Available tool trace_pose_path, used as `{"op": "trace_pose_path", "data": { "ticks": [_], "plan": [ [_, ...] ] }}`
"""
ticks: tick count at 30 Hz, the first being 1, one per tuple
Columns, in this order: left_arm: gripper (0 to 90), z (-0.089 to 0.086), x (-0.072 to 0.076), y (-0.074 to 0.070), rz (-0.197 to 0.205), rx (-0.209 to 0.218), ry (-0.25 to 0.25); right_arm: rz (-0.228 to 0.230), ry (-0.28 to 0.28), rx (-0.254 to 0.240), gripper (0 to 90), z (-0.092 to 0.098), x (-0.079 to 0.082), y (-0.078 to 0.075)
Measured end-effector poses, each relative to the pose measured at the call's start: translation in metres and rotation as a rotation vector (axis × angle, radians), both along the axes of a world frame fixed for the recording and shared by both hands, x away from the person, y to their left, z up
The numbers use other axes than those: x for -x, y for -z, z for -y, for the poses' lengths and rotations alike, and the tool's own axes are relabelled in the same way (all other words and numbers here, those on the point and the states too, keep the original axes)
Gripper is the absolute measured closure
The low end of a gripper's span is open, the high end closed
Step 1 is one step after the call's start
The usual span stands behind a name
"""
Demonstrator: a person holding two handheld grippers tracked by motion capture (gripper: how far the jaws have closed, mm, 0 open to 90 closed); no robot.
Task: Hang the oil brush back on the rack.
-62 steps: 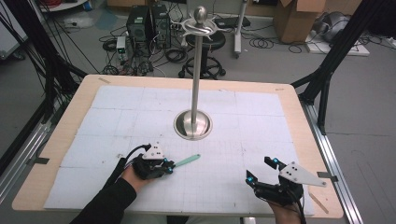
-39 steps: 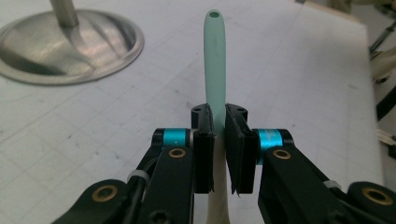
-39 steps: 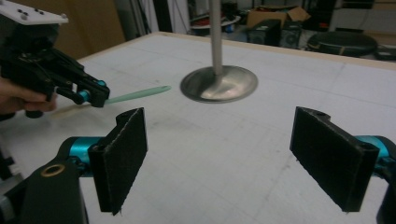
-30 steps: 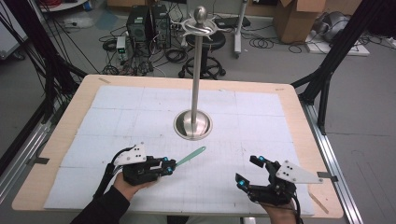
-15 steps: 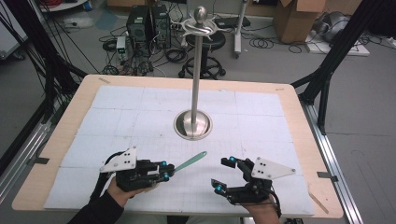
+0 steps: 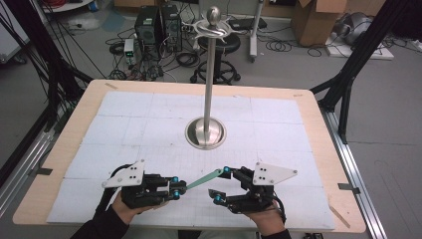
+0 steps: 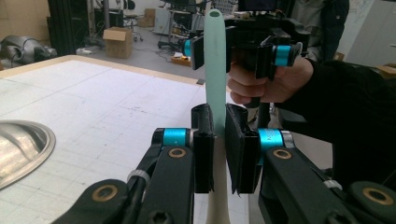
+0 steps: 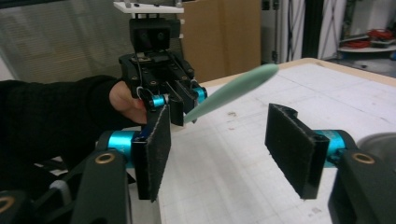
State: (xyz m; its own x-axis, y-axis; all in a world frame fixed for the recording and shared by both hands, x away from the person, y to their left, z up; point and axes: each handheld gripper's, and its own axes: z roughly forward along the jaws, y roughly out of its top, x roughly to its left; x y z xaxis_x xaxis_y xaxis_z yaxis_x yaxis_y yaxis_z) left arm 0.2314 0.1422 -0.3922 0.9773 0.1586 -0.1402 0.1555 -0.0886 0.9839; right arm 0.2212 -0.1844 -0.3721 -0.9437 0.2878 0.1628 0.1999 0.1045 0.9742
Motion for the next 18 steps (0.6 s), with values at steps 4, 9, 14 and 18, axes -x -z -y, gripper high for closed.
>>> {"op": "trace_pose_path", "data": {
  "ticks": [4,9,14,18],
  "plan": [
    [81.4,0.0018,0.0009,-0.0006,0.002,0.004,0.013,0.006,-0.033,-0.019,45.1,-0.0033,-0.0017,-0.0006],
    [81.4,0.0033,0.0014,-0.0008,-0.001,0.007,0.029,0.02,-0.067,-0.043,51.4,-0.0039,-0.0018,-0.0034],
    [81.4,0.005,0.0014,-0.0005,-0.004,0.011,0.041,0.026,-0.084,-0.057,57.5,-0.0021,-0.0028,-0.0031],
    [81.4,0.0061,0.0017,-0.0002,-0.008,0.011,0.056,0.028,-0.1,-0.068,64.5,-0.0011,-0.0034,-0.0021]
  ]
}}
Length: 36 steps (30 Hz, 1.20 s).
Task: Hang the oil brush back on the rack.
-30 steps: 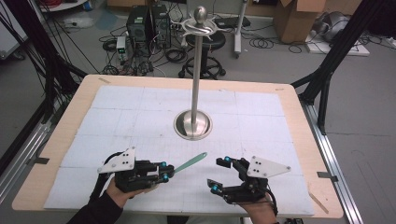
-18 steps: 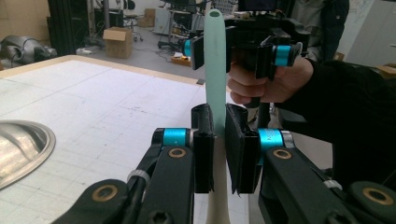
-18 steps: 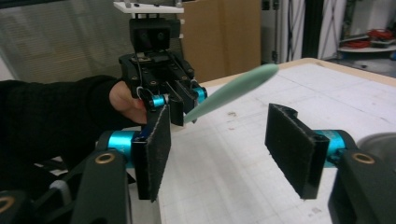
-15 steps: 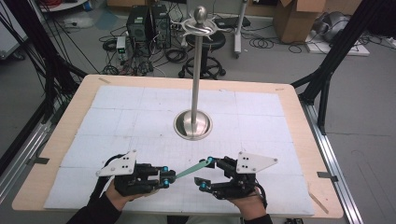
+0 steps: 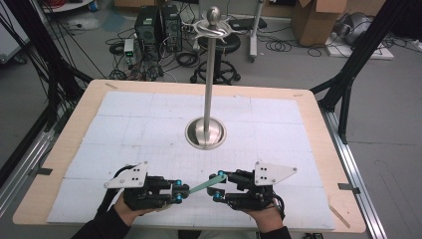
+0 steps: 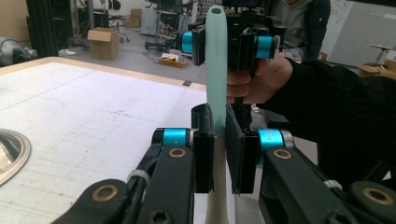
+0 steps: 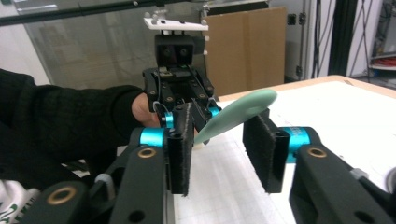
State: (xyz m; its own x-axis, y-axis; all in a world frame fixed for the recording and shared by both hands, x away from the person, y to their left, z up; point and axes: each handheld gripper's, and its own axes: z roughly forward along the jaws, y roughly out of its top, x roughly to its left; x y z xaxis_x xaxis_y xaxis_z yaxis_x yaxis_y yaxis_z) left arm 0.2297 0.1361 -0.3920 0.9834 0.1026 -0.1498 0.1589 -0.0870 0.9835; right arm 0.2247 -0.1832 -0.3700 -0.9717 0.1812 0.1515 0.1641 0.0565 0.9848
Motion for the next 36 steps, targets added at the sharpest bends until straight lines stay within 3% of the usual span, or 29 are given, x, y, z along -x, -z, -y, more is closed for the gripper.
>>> {"op": "trace_pose_path", "data": {
  "ticks": [3,13,26,27,29,31,36],
  "plan": [
    [81.4,0.001,0.001,0.0,0.0,-0.001,0.016,0.003,-0.011,-0.01,70.8,0.001,0.001,-0.001],
    [81.3,0.002,-0.001,0.001,-0.007,-0.008,0.039,-0.019,-0.064,-0.031,75.4,0.0,0.0,0.0],
    [80.1,0.0,-0.004,0.0,-0.045,-0.026,0.02,-0.079,-0.048,0.055,76.1,-0.008,-0.004,-0.016],
    [79.3,-0.001,-0.004,-0.001,-0.044,-0.036,0.009,-0.084,-0.037,0.063,76.1,-0.008,-0.003,-0.017],
    [66.3,0.0,-0.004,-0.002,-0.058,-0.058,-0.024,-0.097,-0.011,0.083,76.1,-0.009,-0.003,-0.02],
    [58.6,0.001,-0.003,-0.005,-0.038,-0.092,-0.059,-0.114,0.01,0.105,76.1,-0.01,-0.003,-0.024],
    [55.6,0.006,-0.001,-0.009,-0.004,-0.16,-0.091,-0.19,0.06,0.178,75.9,-0.014,-0.003,-0.033]
  ]
}}
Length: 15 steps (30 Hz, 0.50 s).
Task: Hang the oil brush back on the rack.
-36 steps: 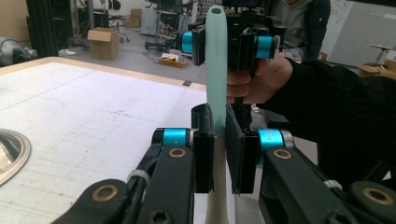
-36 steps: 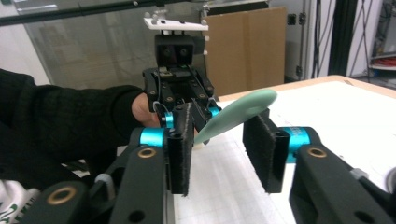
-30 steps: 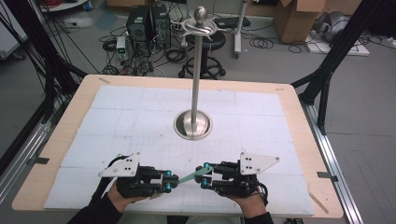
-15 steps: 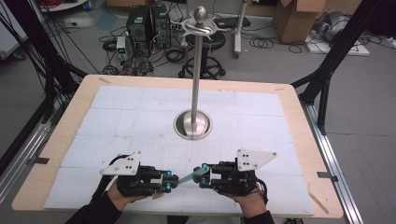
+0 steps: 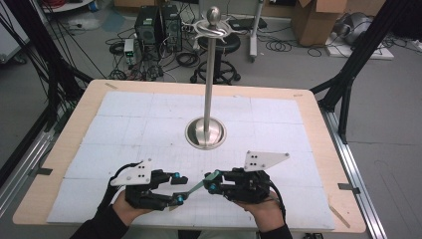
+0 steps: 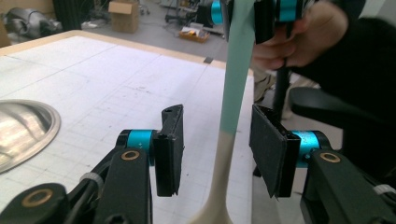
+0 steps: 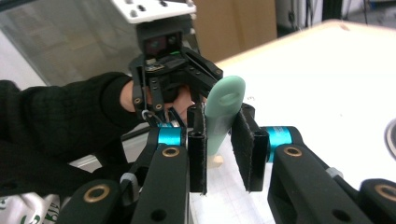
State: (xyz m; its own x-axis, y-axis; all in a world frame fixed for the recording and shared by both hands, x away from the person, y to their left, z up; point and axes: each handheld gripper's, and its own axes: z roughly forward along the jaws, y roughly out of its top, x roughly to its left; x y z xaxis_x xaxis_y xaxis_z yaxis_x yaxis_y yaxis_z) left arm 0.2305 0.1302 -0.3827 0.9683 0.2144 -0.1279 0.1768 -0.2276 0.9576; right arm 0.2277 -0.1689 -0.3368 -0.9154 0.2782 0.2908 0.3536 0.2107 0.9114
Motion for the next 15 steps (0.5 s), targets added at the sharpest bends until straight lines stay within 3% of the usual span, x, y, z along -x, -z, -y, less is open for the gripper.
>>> {"op": "trace_pose_path", "data": {
  "ticks": [5,11,15],
  "plan": [
    [60.9,0.007,0.001,0.0,0.001,-0.03,0.003,-0.017,0.022,0.071,75.9,-0.008,0.001,-0.008],
    [64.1,0.014,0.002,0.0,0.008,-0.045,0.006,-0.031,0.028,0.11,75.8,-0.015,0.003,-0.013],
    [71.9,0.016,0.003,0.001,0.015,-0.058,0.009,-0.036,0.031,0.128,75.7,-0.018,0.003,-0.012]
  ]
}}
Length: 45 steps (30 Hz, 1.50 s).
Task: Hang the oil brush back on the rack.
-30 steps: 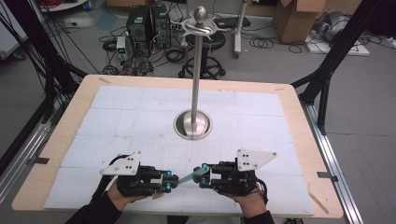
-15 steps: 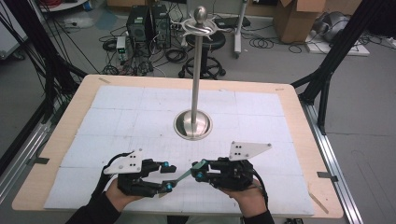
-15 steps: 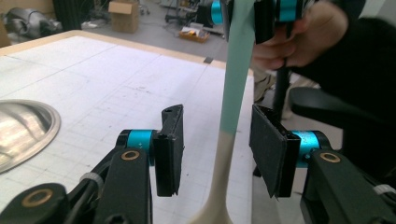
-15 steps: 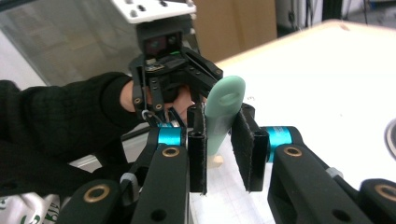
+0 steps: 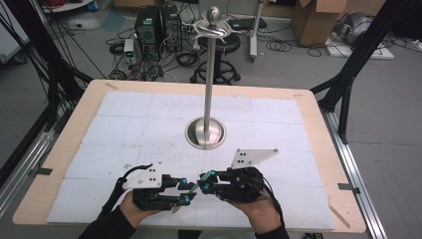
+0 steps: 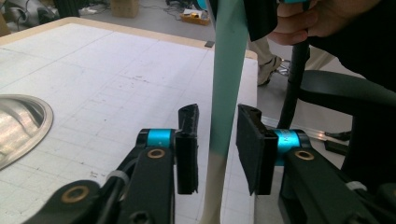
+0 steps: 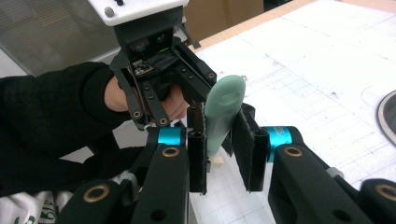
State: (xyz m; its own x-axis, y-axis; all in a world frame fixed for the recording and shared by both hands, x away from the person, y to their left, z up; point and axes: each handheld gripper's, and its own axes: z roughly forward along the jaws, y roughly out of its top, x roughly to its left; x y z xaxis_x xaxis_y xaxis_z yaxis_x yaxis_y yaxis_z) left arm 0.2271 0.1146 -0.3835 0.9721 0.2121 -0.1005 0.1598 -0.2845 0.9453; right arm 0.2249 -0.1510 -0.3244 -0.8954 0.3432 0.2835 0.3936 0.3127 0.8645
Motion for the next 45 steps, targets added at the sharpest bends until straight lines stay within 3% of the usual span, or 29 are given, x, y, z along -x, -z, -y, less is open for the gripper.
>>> {"op": "trace_pose_path", "data": {
  "ticks": [4,10,11,12,13,15,17,20,23,28,35,45],
  "plan": [
    [79.2,0.001,0.001,0.001,0.011,-0.004,0.013,-0.005,0.0,0.013,75.7,-0.003,0.0,0.001],
    [80.4,0.0,0.0,0.0,0.008,0.013,0.041,-0.001,-0.012,-0.002,74.2,-0.006,0.001,0.001],
    [80.6,-0.001,0.001,0.0,0.0,0.023,0.048,0.017,-0.021,-0.011,68.9,-0.006,0.001,0.001],
    [80.6,-0.001,0.0,0.0,-0.002,0.035,0.057,0.033,-0.025,-0.035,51.8,-0.005,0.001,0.002],
    [80.7,-0.001,0.0,0.0,-0.007,0.049,0.065,0.042,-0.008,-0.053,42.7,-0.004,0.001,0.004],
    [80.7,-0.002,0.0,0.0,-0.023,0.083,0.088,0.073,-0.017,-0.1,37.9,0.0,0.001,0.009],
    [80.7,-0.003,0.0,0.0,-0.041,0.125,0.113,0.122,-0.045,-0.187,34.1,0.005,0.003,0.014],
    [80.7,-0.004,-0.002,-0.001,-0.072,0.186,0.147,0.16,-0.086,-0.315,34.6,0.014,0.005,0.019],
    [80.7,-0.005,-0.003,-0.002,-0.092,0.228,0.168,0.178,-0.122,-0.375,38.7,0.02,0.005,0.021],
    [80.7,-0.005,-0.002,-0.002,-0.099,0.248,0.201,0.183,-0.176,-0.391,44.3,0.016,0.003,0.023],
    [80.6,-0.004,-0.001,-0.002,-0.1,0.244,0.229,0.206,-0.236,-0.408,55.6,0.006,-0.001,0.021],
    [80.7,-0.005,-0.001,-0.001,-0.112,0.236,0.256,0.2,-0.29,-0.432,73.8,0.004,-0.005,0.022]
  ]
}}
